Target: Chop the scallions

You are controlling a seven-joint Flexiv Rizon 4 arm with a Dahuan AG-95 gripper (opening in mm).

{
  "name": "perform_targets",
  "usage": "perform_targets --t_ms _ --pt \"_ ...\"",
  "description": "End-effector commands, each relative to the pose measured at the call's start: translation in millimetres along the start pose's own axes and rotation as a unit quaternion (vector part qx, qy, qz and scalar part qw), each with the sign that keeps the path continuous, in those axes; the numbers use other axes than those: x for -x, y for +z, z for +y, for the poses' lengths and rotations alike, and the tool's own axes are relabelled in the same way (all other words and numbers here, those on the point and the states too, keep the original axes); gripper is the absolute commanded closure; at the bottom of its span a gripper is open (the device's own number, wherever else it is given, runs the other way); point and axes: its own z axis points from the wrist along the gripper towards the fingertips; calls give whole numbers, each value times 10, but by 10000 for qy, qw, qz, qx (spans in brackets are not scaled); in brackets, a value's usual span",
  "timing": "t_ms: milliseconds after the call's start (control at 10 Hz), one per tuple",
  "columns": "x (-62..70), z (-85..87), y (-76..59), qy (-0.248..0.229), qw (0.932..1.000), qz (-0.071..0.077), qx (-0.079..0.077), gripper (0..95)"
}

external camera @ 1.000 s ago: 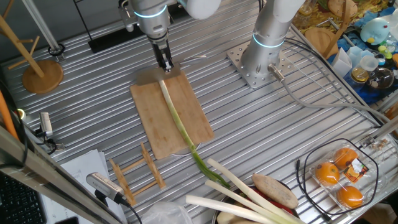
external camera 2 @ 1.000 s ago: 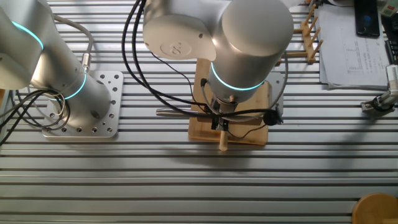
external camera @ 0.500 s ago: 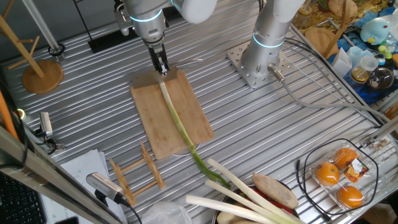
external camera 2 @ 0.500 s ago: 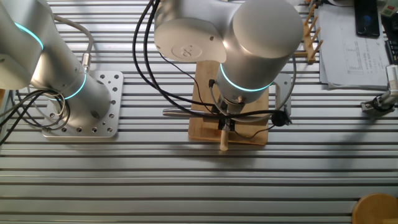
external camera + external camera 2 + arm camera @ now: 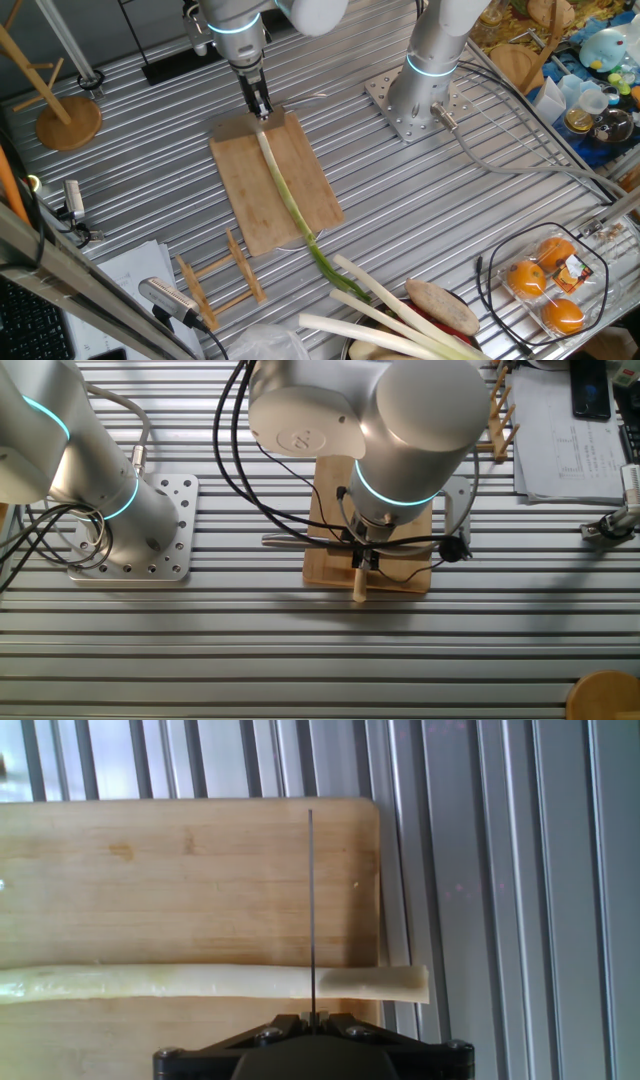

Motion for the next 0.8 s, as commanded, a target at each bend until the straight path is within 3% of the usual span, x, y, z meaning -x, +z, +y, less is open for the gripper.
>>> perform_targets --t_ms 100,800 --pt "19 4 4 -3 10000 -1 17 950" --pt "73 6 5 -5 10000 -12 24 950"
